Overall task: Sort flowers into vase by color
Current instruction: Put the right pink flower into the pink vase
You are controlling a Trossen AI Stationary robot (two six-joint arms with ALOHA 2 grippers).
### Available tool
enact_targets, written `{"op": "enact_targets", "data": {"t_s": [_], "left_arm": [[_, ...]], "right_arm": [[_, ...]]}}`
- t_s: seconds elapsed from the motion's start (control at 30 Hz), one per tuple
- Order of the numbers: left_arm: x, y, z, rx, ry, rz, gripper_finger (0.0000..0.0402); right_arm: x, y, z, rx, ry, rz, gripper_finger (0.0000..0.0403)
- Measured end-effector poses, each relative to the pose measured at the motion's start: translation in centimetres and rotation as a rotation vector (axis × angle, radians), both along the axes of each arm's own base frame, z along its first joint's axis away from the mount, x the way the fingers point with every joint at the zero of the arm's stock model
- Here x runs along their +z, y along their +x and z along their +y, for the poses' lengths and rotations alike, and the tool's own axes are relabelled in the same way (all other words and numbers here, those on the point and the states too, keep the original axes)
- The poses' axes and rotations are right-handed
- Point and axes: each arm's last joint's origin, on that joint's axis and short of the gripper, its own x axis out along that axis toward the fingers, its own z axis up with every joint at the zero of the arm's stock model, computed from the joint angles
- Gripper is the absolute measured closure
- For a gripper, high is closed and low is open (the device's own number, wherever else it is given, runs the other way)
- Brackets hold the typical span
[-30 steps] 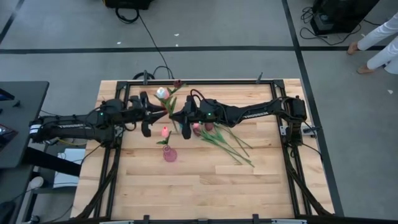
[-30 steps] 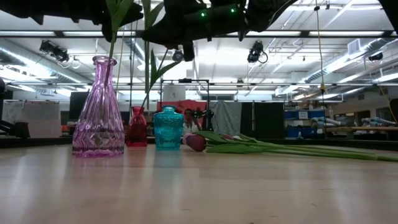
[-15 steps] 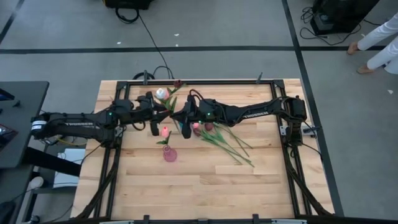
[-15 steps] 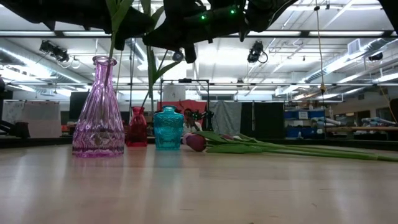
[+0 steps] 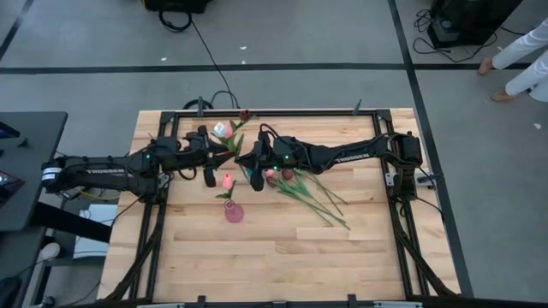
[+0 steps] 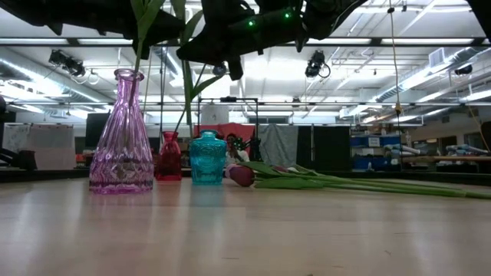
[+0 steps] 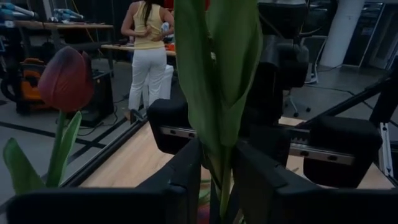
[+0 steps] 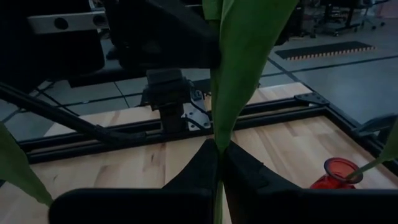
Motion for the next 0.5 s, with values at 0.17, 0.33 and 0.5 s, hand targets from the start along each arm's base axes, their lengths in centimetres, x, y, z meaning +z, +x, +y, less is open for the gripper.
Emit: {"op": "enact_targets", "data": {"t_s": [0.17,0.33,0.5], "left_arm": [[0.0,0.0,0.0,-0.001,0.020,0.005,0.0361],[0.0,-0.3,-0.1,-0.018,0.019,0.019,0.0388],[0.1,-1.4,-0.3,-0.023,0.013,0.034,0.0384]], "right_arm": [[0.0,0.0,0.0,-0.002,0.002,0.000,0.0376],[0.0,0.0,0.0,0.005,0.004,0.004,0.0376],[0.7,-0.4,0.1,0.009,0.002,0.002,0.0376]]}}
